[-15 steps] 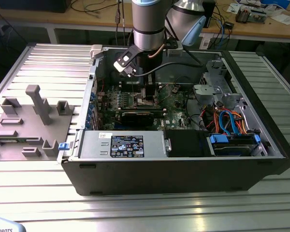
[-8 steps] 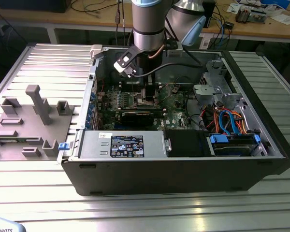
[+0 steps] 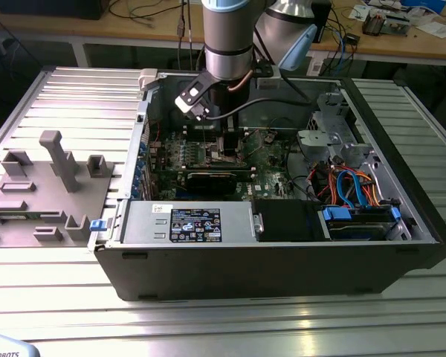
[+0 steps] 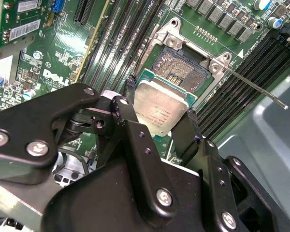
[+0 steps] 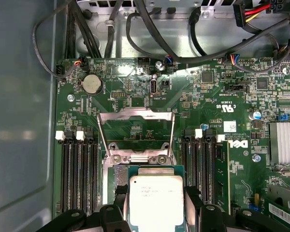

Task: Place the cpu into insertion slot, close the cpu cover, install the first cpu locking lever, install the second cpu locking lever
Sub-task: 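Place the cpu into insertion slot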

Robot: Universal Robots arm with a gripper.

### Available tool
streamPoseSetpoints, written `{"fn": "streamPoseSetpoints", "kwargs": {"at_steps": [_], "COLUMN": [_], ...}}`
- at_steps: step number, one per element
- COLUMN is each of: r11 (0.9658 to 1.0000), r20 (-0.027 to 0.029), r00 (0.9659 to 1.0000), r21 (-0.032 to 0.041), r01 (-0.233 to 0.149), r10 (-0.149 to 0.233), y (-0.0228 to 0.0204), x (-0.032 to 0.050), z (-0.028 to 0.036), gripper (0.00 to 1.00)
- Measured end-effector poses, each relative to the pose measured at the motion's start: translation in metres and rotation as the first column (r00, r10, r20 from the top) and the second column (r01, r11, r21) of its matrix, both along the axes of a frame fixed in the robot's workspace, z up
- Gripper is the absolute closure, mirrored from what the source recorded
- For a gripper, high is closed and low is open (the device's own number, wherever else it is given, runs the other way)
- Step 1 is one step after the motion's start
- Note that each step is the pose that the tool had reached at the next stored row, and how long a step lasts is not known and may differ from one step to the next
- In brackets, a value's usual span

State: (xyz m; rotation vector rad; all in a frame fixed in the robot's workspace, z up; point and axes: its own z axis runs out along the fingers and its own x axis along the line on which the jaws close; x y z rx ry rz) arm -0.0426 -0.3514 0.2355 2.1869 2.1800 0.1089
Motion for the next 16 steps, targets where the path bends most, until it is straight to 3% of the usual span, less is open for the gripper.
{"fn": "streamPoseSetpoints", "kwargs": {"at_steps": [16], "r11": [1.0], "r20": [0.0], "r00": [1.0], "r21": [0.0001], "r01": [0.0], "r10": [0.0], "y": [0.0], "x": [0.0], "z": [-0.0046], "gripper": [0.45]}}
